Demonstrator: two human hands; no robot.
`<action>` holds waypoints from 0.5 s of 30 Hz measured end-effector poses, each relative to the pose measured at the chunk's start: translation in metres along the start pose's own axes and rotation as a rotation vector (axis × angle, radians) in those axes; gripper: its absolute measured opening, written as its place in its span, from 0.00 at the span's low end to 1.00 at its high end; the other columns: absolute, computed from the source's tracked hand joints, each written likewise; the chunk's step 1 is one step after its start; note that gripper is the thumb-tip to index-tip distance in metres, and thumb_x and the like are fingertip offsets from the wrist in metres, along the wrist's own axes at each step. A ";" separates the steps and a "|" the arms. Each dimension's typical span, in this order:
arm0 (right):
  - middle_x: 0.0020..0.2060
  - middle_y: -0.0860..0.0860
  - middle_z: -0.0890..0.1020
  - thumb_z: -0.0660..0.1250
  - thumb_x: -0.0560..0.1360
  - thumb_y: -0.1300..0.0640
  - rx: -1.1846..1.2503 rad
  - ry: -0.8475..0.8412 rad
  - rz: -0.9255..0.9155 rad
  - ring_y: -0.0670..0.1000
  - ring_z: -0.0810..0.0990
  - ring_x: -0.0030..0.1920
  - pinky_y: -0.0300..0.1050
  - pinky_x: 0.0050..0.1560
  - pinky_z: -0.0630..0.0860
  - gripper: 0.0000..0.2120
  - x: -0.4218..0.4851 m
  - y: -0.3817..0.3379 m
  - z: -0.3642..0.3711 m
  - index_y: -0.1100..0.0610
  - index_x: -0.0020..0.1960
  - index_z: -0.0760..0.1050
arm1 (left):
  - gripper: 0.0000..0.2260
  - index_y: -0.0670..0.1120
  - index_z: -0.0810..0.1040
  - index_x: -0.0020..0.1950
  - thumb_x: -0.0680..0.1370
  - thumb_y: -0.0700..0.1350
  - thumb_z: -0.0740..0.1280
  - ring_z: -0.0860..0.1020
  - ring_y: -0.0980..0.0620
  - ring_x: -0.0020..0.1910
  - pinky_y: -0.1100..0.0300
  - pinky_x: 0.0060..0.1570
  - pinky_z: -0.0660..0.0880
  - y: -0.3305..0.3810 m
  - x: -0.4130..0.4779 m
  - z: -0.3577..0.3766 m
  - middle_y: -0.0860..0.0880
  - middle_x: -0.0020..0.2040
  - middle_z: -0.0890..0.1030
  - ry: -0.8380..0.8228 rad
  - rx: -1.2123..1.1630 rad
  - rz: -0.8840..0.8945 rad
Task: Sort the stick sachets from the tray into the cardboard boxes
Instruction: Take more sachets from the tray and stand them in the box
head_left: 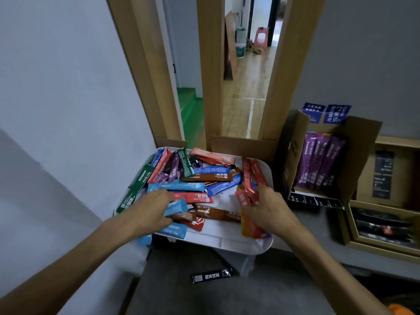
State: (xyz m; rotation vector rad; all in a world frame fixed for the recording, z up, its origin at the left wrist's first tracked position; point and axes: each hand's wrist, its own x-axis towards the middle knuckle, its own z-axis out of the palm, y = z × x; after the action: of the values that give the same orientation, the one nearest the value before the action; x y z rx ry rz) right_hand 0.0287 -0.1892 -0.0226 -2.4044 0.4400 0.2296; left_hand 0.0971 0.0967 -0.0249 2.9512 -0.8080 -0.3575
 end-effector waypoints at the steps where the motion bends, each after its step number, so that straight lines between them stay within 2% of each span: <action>1: 0.52 0.53 0.80 0.66 0.75 0.40 -0.084 0.010 -0.007 0.57 0.82 0.50 0.54 0.52 0.80 0.18 -0.003 0.001 0.001 0.52 0.55 0.72 | 0.16 0.48 0.75 0.61 0.74 0.49 0.70 0.75 0.50 0.61 0.57 0.57 0.72 0.004 0.001 -0.001 0.49 0.61 0.77 0.032 0.021 0.019; 3: 0.56 0.54 0.77 0.62 0.76 0.35 -0.274 0.086 -0.037 0.58 0.81 0.53 0.54 0.51 0.79 0.24 -0.006 0.003 0.009 0.53 0.61 0.69 | 0.16 0.49 0.76 0.59 0.73 0.50 0.71 0.76 0.50 0.57 0.55 0.53 0.75 0.017 0.003 -0.004 0.51 0.58 0.79 0.193 0.052 0.088; 5: 0.59 0.55 0.73 0.60 0.75 0.31 -0.344 0.146 -0.041 0.58 0.80 0.55 0.53 0.50 0.77 0.32 -0.007 0.004 0.017 0.55 0.65 0.64 | 0.17 0.48 0.76 0.55 0.70 0.51 0.74 0.76 0.49 0.52 0.53 0.50 0.76 0.027 0.009 -0.006 0.50 0.55 0.79 0.320 0.137 0.145; 8: 0.60 0.55 0.70 0.63 0.73 0.30 -0.368 0.141 -0.014 0.56 0.77 0.57 0.50 0.52 0.75 0.37 -0.008 0.004 0.022 0.57 0.68 0.61 | 0.23 0.45 0.77 0.57 0.68 0.55 0.76 0.76 0.46 0.57 0.50 0.56 0.76 0.025 0.024 -0.001 0.45 0.61 0.78 0.295 0.301 0.139; 10: 0.61 0.55 0.72 0.65 0.74 0.33 -0.394 0.135 -0.005 0.56 0.78 0.58 0.49 0.52 0.75 0.35 -0.007 0.002 0.021 0.58 0.68 0.62 | 0.23 0.45 0.77 0.60 0.70 0.55 0.75 0.75 0.46 0.59 0.51 0.59 0.73 0.022 0.030 0.004 0.45 0.62 0.77 0.241 0.341 0.163; 13: 0.60 0.56 0.77 0.68 0.75 0.44 -0.435 0.116 -0.023 0.58 0.80 0.58 0.49 0.52 0.75 0.25 -0.003 -0.006 0.021 0.58 0.64 0.66 | 0.24 0.47 0.72 0.65 0.73 0.53 0.73 0.73 0.48 0.62 0.54 0.63 0.67 0.021 0.035 0.008 0.48 0.64 0.74 0.219 0.326 0.180; 15: 0.59 0.56 0.79 0.69 0.75 0.49 -0.450 0.095 -0.021 0.58 0.81 0.57 0.49 0.52 0.76 0.22 -0.001 -0.009 0.021 0.58 0.63 0.68 | 0.23 0.49 0.71 0.65 0.73 0.53 0.73 0.74 0.50 0.62 0.55 0.62 0.66 0.020 0.036 0.005 0.49 0.64 0.74 0.217 0.287 0.214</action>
State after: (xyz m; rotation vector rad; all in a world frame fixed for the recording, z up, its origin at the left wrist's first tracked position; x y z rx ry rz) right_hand 0.0305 -0.1684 -0.0329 -2.8689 0.4424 0.2239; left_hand 0.1162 0.0612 -0.0352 3.0373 -1.2180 0.0994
